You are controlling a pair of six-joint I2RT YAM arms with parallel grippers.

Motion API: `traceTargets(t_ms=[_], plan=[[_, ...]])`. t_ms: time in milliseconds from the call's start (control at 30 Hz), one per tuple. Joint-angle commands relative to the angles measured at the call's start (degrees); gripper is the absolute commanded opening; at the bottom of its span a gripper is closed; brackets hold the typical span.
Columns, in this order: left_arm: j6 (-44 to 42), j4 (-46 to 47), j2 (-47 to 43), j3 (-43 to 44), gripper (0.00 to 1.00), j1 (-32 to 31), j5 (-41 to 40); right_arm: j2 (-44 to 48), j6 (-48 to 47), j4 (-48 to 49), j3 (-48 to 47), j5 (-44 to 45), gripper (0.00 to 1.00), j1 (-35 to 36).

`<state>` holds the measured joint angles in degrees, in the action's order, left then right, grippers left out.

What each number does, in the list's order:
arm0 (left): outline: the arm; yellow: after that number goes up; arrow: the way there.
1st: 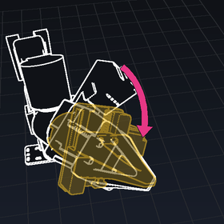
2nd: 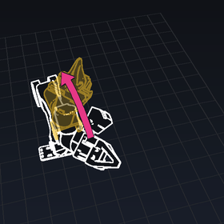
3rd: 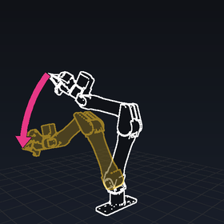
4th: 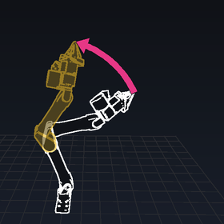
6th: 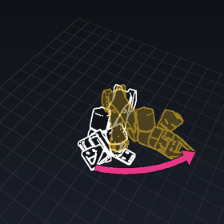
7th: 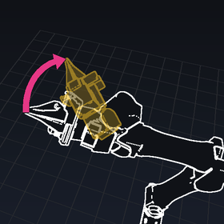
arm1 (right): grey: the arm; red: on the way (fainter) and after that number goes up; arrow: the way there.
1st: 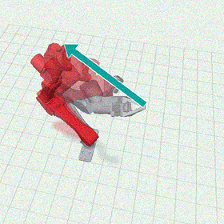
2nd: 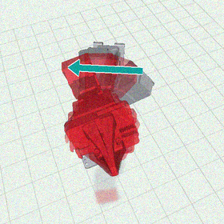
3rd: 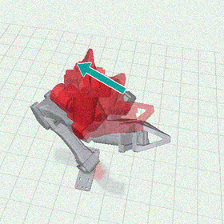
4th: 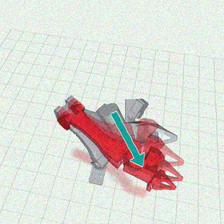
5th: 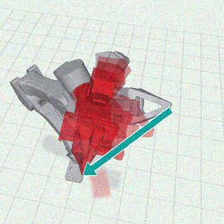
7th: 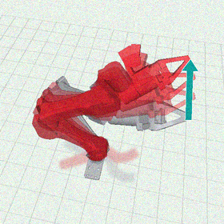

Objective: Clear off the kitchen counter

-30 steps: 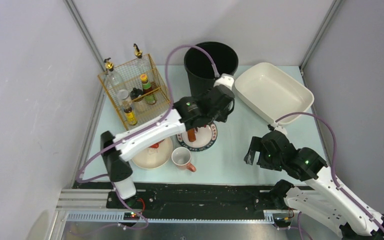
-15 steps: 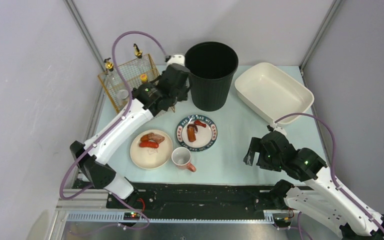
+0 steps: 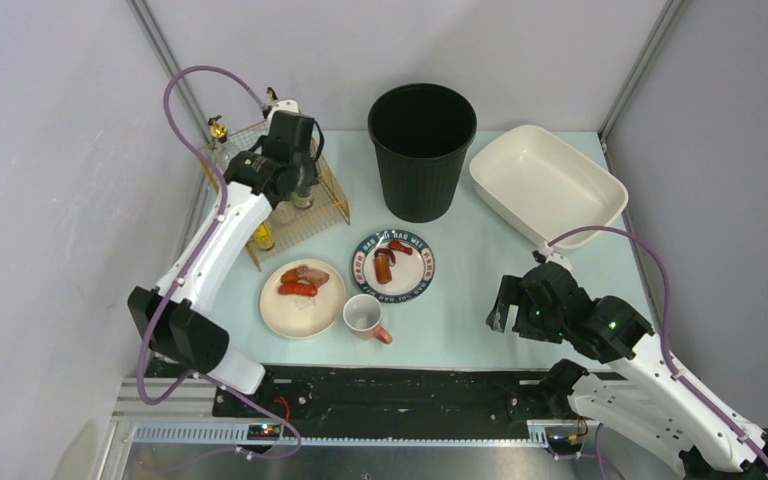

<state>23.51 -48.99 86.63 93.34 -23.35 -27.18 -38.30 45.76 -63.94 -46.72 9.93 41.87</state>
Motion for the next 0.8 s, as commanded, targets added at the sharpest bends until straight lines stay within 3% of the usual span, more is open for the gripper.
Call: traceTargets(t_ms=[0,600,767], plan=[[-0.01,1.74,2.25,-0.59,0.12,2.44,2.06,0.57,-0.57,1.17,0.14,-0.25,0.92,-0.07],[2.17,6.61,9.38,-6.63,0.11,4.63,2.49,0.51,-0.60,1.24,0.14,-0.30,0.92,-0.07],[2.58,8.43,10.46,-9.60,0.15,5.17,3.04,0.59,-0.43,1.28,0.41,-0.33,0.92,-0.11]])
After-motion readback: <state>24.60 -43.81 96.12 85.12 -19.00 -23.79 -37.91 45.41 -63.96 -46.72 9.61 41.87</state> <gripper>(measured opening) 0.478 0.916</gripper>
